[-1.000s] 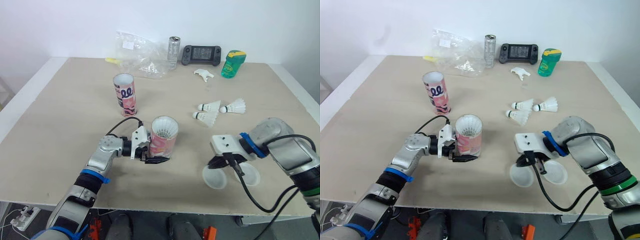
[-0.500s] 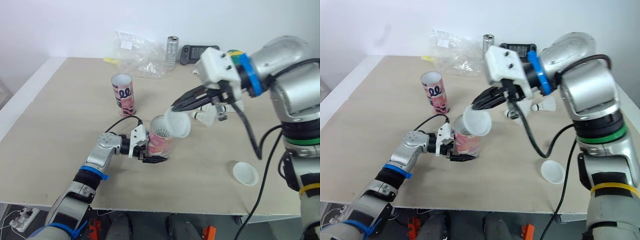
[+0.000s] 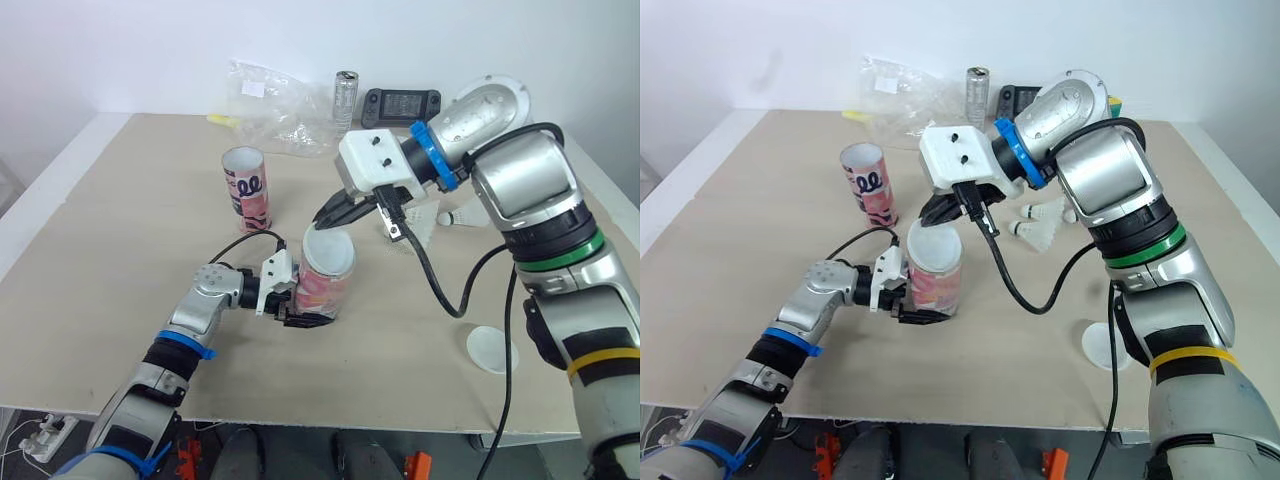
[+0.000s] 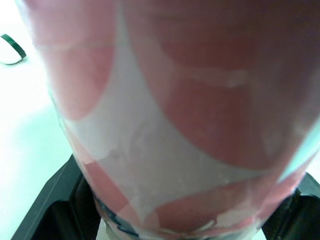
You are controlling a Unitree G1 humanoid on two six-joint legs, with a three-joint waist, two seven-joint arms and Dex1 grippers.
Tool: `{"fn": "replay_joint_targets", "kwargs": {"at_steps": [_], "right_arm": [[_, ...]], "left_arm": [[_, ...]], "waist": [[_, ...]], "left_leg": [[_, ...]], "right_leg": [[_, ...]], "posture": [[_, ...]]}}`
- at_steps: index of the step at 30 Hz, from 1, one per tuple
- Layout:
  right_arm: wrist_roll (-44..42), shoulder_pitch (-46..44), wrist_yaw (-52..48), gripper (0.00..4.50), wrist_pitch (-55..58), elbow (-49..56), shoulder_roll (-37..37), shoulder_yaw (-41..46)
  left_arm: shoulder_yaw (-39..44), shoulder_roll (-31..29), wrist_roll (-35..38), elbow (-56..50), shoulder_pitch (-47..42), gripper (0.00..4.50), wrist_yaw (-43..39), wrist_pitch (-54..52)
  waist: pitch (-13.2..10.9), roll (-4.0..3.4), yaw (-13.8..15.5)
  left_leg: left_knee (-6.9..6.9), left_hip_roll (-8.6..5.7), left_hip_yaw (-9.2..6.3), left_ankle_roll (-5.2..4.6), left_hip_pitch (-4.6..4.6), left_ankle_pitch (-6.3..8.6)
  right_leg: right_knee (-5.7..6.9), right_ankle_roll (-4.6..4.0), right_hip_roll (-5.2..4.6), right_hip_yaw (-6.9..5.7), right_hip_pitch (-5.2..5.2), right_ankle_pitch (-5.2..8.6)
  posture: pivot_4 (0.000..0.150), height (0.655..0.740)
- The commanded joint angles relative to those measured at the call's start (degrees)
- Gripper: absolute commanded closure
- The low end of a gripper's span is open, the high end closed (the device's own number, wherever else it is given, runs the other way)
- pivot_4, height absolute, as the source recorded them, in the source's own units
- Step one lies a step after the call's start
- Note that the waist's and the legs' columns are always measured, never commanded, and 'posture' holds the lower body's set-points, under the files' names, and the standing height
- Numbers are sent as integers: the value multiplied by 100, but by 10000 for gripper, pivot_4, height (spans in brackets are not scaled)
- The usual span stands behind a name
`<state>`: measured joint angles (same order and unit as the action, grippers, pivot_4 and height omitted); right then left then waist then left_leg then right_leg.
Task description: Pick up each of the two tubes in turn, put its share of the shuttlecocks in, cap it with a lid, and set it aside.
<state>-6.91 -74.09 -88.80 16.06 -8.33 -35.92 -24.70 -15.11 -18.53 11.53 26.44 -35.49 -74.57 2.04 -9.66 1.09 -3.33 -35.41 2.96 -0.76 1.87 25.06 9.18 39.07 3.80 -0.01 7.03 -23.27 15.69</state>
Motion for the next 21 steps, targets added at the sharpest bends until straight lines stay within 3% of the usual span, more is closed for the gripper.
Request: {"fn": "replay_joint_targets", "kwargs": {"at_steps": [1, 21], "right_arm": [[-53, -83, -317, 44509, -80, 242, -92, 89], [-320, -255, -370, 44509, 34, 345, -128, -95]], "left_arm": [[-275, -204, -394, 335, 262, 8426, -41, -212], [-307, -227, -400, 394, 258, 8426, -58, -241]], "waist": [[0, 0, 0], [1, 0, -7]], "left_leg": [[0, 2, -3, 0, 0, 0], [-1, 5, -9, 0, -1, 0]], "right_leg": [[0, 0, 3, 0, 1, 0], [2, -5, 8, -2, 2, -2]], "posture": [[1500, 7394], [1500, 7394]]}}
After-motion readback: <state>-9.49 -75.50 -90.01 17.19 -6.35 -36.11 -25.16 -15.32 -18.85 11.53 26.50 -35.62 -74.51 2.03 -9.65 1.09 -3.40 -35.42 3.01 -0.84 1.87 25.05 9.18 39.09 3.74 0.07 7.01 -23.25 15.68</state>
